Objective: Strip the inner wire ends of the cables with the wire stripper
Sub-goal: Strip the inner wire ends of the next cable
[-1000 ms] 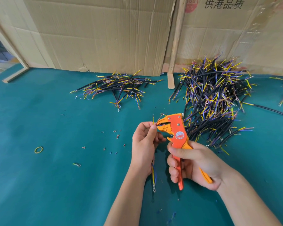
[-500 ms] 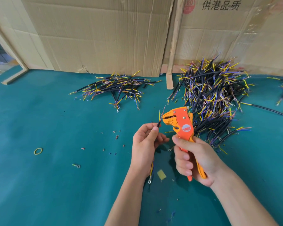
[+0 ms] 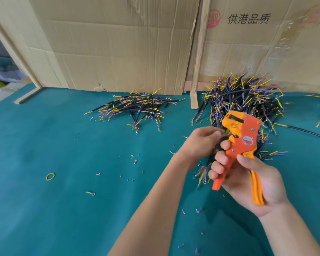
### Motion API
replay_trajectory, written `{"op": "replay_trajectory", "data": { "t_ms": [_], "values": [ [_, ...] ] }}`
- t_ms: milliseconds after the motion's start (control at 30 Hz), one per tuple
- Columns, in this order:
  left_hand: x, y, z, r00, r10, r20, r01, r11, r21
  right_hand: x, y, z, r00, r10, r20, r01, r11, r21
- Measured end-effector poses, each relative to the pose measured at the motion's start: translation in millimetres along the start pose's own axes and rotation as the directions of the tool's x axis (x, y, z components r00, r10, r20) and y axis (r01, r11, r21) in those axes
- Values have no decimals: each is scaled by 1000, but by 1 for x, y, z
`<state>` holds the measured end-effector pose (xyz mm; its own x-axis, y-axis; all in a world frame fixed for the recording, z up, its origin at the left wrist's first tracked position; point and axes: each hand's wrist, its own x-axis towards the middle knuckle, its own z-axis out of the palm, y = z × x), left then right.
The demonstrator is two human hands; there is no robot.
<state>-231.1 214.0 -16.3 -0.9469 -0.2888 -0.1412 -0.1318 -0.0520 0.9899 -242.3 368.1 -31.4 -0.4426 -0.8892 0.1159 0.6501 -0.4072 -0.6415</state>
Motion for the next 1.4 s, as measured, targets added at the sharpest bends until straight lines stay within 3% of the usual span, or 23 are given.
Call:
{"op": "replay_trajectory", "data": {
  "t_ms": [67,167,267,367,433,533,667,733,933,1100,1200,1300,1400],
  "values": [
    [20,13,-5,1000,23,7,-24,980,197,-2,-1,-1,1000,2,19,-2,1000,4],
    [36,21,-41,945,215,-248,-32,812,583,1,2,-1,997,-5,-83,2,999,-44],
    [38,14,-94,848,312,-428,154,628,763,6,11,0,981,-9,-192,-3,998,-63],
    [36,-6,-142,804,306,-510,396,364,843,9,21,2,972,43,-230,-58,997,-57],
    [33,-17,-162,832,281,-479,420,244,874,12,27,5,968,97,-230,-118,990,-80],
    [37,-23,-176,855,331,-399,380,123,917,14,32,7,959,167,-229,-201,971,-133],
    [45,-19,-182,849,327,-416,419,64,906,13,31,5,957,182,-226,-212,970,-117],
    [44,-16,-182,830,340,-442,431,111,895,13,30,3,955,178,-238,-205,974,-96],
    [-2,-6,-149,727,443,-525,246,546,801,17,30,3,955,178,-239,-201,976,-79],
    [-71,-21,-97,793,346,-502,46,787,615,16,31,0,957,119,-263,-149,984,-95],
    [-98,-34,-77,834,279,-476,-82,916,393,15,28,-1,951,44,-306,-83,990,-115],
    [-110,-37,-67,817,250,-519,-220,968,121,14,24,-2,941,-14,-337,-55,980,-194],
    [-113,-26,-66,773,327,-543,-364,930,42,11,21,-1,947,-12,-320,-75,963,-259]
  ]
}}
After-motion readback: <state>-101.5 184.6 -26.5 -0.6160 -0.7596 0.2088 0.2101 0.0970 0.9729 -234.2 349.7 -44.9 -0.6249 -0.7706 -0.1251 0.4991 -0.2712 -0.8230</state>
